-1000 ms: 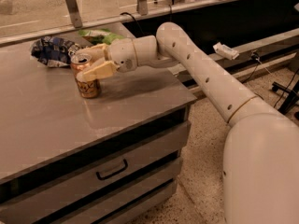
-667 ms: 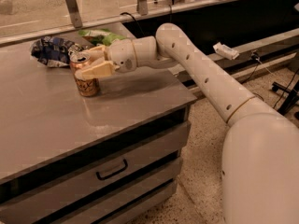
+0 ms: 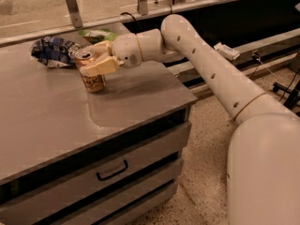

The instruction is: Knock orange can over

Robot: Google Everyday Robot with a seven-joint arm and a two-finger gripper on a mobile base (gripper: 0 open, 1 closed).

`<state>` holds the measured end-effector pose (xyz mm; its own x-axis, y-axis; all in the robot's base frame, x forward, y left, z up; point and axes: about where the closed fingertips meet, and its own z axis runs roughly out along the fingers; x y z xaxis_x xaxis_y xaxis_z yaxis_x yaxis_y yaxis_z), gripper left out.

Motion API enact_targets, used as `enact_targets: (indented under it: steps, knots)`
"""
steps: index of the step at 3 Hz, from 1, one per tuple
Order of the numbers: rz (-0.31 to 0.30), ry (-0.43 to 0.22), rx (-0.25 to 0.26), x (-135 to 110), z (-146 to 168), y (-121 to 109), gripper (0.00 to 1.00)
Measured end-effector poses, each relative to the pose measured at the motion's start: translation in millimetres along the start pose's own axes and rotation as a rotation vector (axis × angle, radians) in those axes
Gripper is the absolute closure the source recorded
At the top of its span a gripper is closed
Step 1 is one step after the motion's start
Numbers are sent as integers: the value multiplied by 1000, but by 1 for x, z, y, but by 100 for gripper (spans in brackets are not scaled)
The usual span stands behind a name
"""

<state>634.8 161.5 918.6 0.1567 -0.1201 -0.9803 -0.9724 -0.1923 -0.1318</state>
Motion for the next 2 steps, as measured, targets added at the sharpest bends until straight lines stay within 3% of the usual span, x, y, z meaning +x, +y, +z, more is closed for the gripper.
enact_targets:
  steps: [2]
  knots:
    - [-81, 313, 77, -18, -52, -7, 100]
